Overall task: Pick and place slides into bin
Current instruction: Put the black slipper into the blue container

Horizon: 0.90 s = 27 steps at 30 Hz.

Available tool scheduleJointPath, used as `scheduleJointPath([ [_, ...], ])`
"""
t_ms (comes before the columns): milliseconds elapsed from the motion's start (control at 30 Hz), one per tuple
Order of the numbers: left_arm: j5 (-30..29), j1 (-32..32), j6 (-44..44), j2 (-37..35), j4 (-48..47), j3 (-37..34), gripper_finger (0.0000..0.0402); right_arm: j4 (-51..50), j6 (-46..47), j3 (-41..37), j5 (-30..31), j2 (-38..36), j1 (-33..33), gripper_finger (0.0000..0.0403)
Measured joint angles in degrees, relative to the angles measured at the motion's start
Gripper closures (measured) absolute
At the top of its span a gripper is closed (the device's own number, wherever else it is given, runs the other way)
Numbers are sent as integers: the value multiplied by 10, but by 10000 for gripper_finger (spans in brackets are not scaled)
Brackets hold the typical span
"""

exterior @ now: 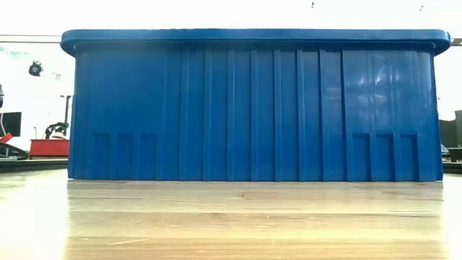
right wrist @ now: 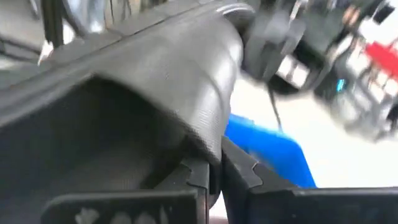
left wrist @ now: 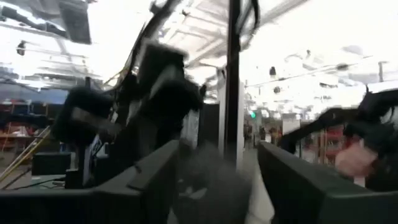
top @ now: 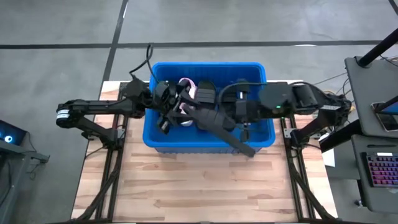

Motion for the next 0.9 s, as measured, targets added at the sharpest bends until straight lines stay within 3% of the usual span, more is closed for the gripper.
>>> scheduleJointPath([
  [167, 6, 19, -14, -33, -34, 0, 118, -92, 44, -3, 61, -7, -26, 393],
  [333, 5, 57, -13, -74, -155, -4, 64, -180, 88, -21, 145, -11, -65, 393],
  [533, 6, 98, -13, -145, -304, -5, 57, -183, 172, -113, 170, -10, -138, 392],
  [633, 6, 112, -10, -174, -360, -7, 57, -183, 202, -178, 216, -8, -166, 392],
  [767, 7, 115, 13, -216, -395, -7, 57, -159, 218, -268, 275, -8, -196, 391],
  [900, 8, 115, 30, -248, -415, -9, 57, -74, 207, -354, 281, -8, -223, 391],
])
